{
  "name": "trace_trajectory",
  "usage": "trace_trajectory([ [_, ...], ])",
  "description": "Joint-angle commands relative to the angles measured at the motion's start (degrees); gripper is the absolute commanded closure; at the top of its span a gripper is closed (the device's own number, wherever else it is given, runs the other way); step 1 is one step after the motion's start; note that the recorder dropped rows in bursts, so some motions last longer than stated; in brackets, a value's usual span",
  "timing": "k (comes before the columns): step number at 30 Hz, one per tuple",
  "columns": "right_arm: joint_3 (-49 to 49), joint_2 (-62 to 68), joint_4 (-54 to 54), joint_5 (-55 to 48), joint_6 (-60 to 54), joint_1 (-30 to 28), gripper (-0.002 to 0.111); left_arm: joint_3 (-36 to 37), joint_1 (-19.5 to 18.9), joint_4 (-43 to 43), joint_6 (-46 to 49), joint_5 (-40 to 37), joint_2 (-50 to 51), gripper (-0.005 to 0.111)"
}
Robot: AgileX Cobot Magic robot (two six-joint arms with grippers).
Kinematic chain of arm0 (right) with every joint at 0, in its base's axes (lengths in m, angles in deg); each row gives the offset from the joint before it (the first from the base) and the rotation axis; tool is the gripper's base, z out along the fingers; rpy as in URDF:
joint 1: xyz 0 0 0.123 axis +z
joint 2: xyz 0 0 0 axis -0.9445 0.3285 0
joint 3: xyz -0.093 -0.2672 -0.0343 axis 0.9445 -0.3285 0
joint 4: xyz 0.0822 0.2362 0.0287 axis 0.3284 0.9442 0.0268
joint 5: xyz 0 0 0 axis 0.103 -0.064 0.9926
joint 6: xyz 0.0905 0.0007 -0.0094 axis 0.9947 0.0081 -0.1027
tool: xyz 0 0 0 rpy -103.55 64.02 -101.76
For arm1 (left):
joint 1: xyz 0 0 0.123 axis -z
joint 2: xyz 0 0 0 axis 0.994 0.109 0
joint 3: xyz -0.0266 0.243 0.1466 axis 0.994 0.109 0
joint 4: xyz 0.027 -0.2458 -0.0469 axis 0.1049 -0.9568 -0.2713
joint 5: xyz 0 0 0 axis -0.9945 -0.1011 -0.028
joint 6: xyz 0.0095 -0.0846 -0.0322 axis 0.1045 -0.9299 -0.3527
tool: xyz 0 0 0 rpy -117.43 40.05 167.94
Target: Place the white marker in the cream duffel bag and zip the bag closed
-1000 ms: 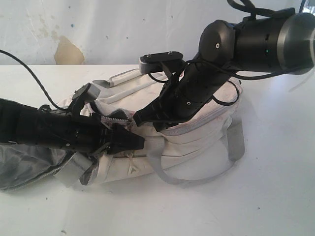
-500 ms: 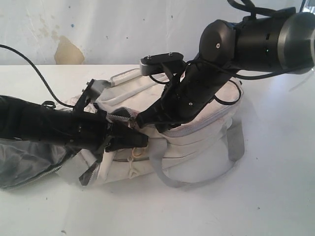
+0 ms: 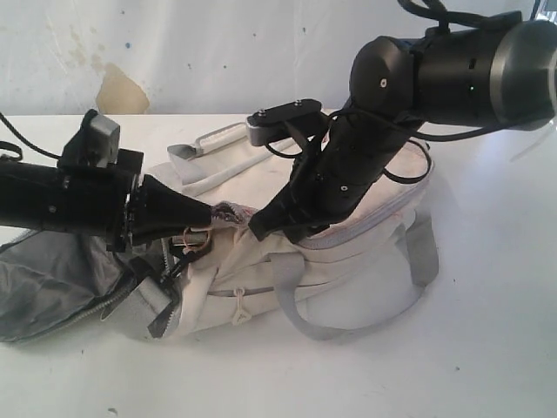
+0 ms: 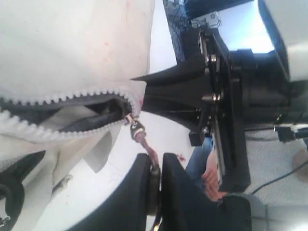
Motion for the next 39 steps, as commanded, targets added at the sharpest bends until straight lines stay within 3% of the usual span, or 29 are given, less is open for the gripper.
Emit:
trace_trajectory([
  [1,0.0,-0.4,-3.7,-2.0,-0.6,-0.6,0.108,-0.3,-1.5,-3.7,-3.1,-1.7,-0.9,0.107],
  [13,0.0,-0.4,-9.0,-4.5,-2.1,-0.6,0.108,-0.3,-2.8,-5.4,-9.0,-1.7,-0.9,0.107],
  [28,-0.1,-0.4,-10.5,-5.0,-2.5,-0.6,0.108,-0.3,-17.7,-9.3,-10.5,-1.5,-0.9,0.107],
  [31,-0.1,-0.4,-10.5,-4.5,-2.5,-0.6,0.108,-0.3,-19.8,-10.8,-8.4,2.5,-0.9,0.107],
  [39,-0.1,-0.4,-10.5,-3.4,-2.3,-0.6,0.108,-4.7,-20.3,-10.8,-4.9,17.8,-0.9,0.107],
])
